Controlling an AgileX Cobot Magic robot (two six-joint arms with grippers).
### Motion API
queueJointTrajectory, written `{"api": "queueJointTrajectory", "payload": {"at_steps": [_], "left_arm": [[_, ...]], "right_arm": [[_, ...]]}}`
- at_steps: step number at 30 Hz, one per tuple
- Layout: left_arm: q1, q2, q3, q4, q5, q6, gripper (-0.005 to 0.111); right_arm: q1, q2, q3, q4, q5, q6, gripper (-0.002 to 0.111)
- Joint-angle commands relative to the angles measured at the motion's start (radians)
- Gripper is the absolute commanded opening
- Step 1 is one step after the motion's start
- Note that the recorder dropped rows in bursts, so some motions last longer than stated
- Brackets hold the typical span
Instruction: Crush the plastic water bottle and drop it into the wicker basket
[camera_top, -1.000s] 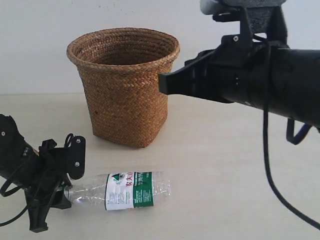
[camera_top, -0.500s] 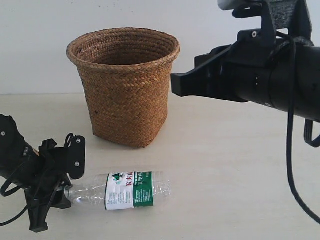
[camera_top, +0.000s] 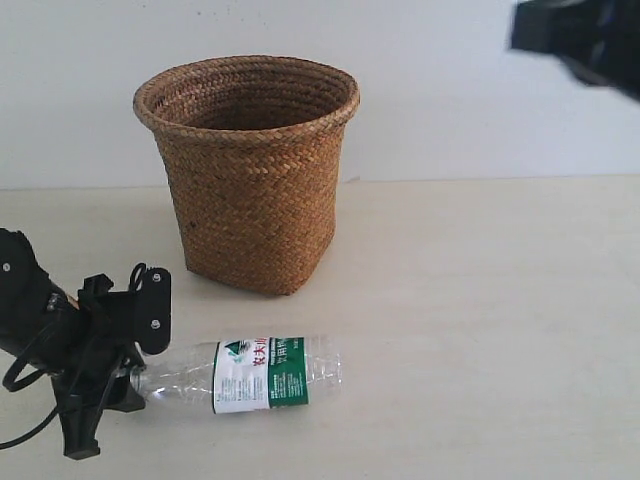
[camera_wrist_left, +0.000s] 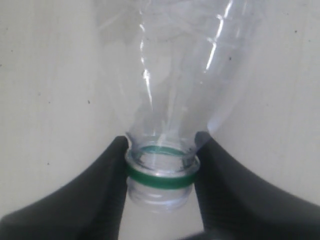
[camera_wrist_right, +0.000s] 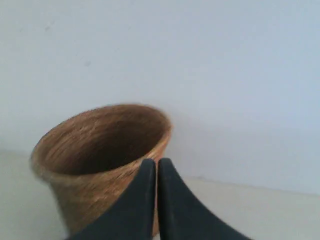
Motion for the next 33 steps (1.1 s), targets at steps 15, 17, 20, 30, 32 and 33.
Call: {"api": "queueJointTrajectory", "payload": {"at_steps": [15,17,20,30,32,33], "left_arm": [[-0.008,-0.005,0.001,-0.012,-0.012,-0.011,0.004],[-0.008,-0.005,0.001,-0.012,-0.010,-0.011,0.004],[-0.008,-0.005,0.001,-0.012,-0.010,-0.011,0.004],[-0.008,-0.005,0.001,-0.012,-0.015,-0.011,0.004],[-0.008,-0.005,0.001,-0.012,-0.015,-0.011,0.004],[-0.008,-0.005,0.001,-0.012,-0.015,-0.011,0.004]], "right_arm": [[-0.334,-0.665,0.000,-0.007,-1.141,-0.005,0.000],[-0.334,-0.668,0.000,-0.006,-1.183,-0.007,0.000],[-0.334,-0.674,0.000,-0.006,-1.183,-0.007,0.000],[-0.334,-0.674,0.000,0.253,-0.934,-0.007,0.000],[-0.334,-0.674,0.011,0.334,-0.783,-0.007,0.000],[-0.334,-0.674,0.017,0.335,-0.713,-0.007,0.000]]}}
